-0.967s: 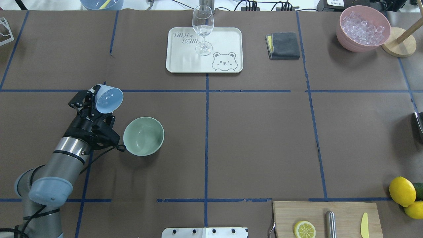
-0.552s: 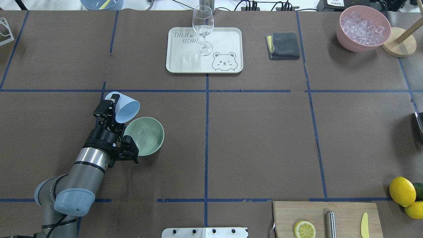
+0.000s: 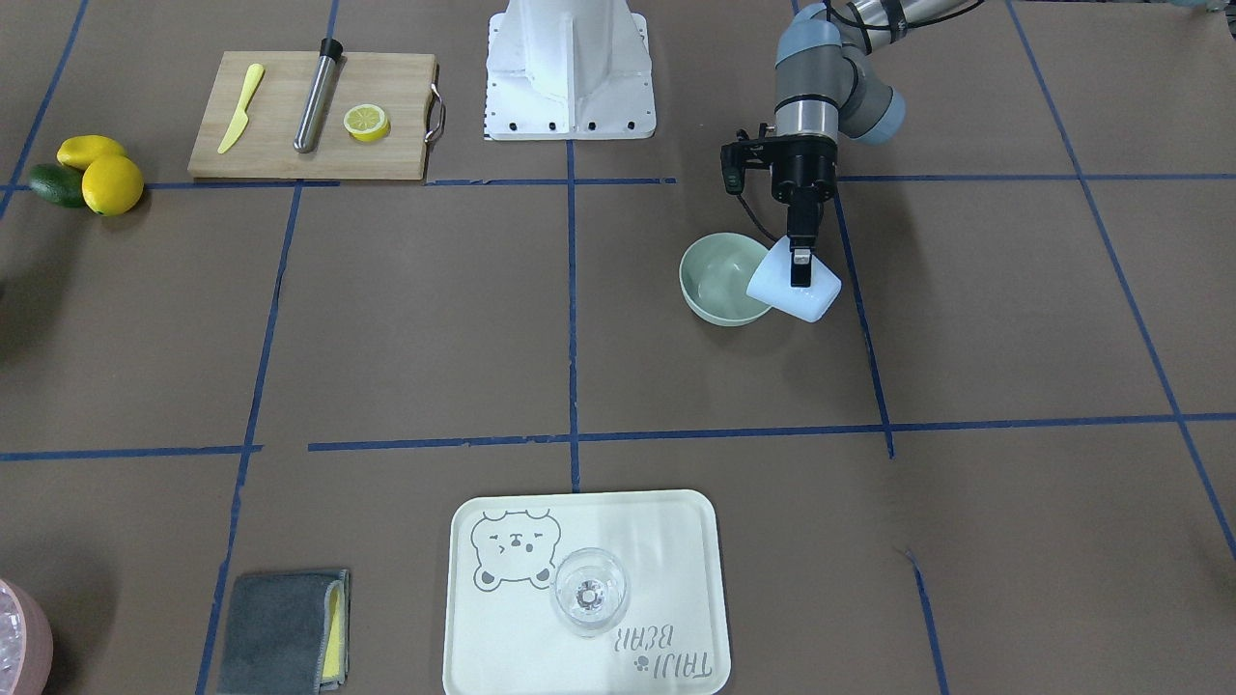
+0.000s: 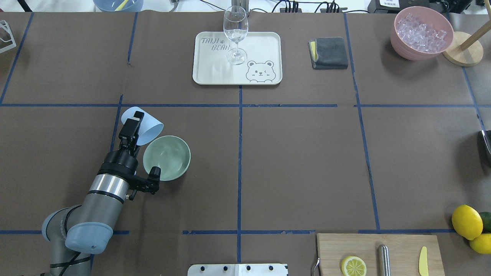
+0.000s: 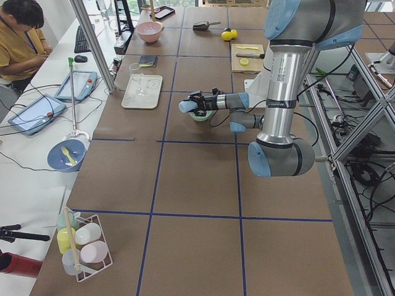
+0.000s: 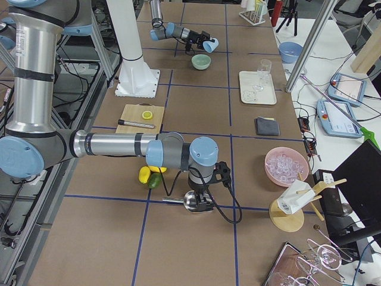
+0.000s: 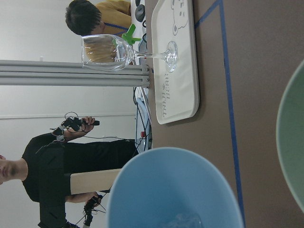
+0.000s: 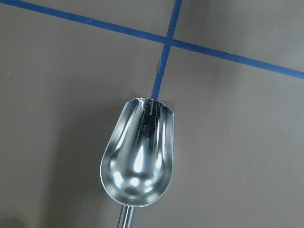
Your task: Pour ice into bowl
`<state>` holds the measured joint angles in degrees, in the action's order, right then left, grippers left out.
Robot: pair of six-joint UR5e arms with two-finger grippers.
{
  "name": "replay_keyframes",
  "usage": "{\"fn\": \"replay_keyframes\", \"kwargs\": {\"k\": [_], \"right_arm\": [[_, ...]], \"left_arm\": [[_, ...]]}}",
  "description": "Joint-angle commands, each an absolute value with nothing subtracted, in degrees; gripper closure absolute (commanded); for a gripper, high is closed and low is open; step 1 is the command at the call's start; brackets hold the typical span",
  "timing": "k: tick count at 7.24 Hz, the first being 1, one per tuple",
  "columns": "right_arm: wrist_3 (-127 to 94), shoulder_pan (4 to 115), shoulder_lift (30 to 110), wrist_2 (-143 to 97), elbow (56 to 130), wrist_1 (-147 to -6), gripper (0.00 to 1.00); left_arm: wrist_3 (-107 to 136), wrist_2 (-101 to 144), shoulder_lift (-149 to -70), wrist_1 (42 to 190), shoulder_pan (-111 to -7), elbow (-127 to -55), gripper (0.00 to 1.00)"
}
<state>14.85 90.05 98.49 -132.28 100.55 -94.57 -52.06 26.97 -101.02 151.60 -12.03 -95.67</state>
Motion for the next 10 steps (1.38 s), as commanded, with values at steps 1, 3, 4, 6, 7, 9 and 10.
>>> {"fn": "replay_keyframes", "kwargs": {"k": [1, 3, 4, 6, 7, 9, 10], "right_arm": [[14.9, 90.2, 98.6, -132.3, 100.5, -94.6, 0.0], [14.9, 90.2, 98.6, -132.4, 100.6, -94.5, 0.0], [14.9, 90.2, 98.6, -132.4, 100.6, -94.6, 0.0], [14.9, 90.2, 98.6, -132.3, 100.6, -94.6, 0.0], [14.9, 90.2, 98.7, -132.3, 100.6, -94.5, 0.0], [14.9, 90.2, 98.7, -132.3, 100.7, -94.5, 0.0], [14.9, 90.2, 98.7, -132.4, 100.7, -94.6, 0.0]], "left_arm": [[-58.7, 25.4, -101.0, 151.7, -11.2, -95.7, 1.0], [-58.7, 25.3, -101.0, 151.7, -11.1, -95.6, 1.0], [-58.7, 25.1, -100.9, 151.7, -11.0, -95.6, 1.0], [-58.7, 24.6, -100.9, 151.8, -10.5, -95.6, 1.0], [-58.7, 24.6, -100.9, 151.8, -10.5, -95.6, 1.0], [-58.7, 24.6, -100.9, 151.8, -10.5, -95.6, 1.0], [-58.7, 24.5, -100.9, 152.0, -10.5, -95.6, 1.0]]}}
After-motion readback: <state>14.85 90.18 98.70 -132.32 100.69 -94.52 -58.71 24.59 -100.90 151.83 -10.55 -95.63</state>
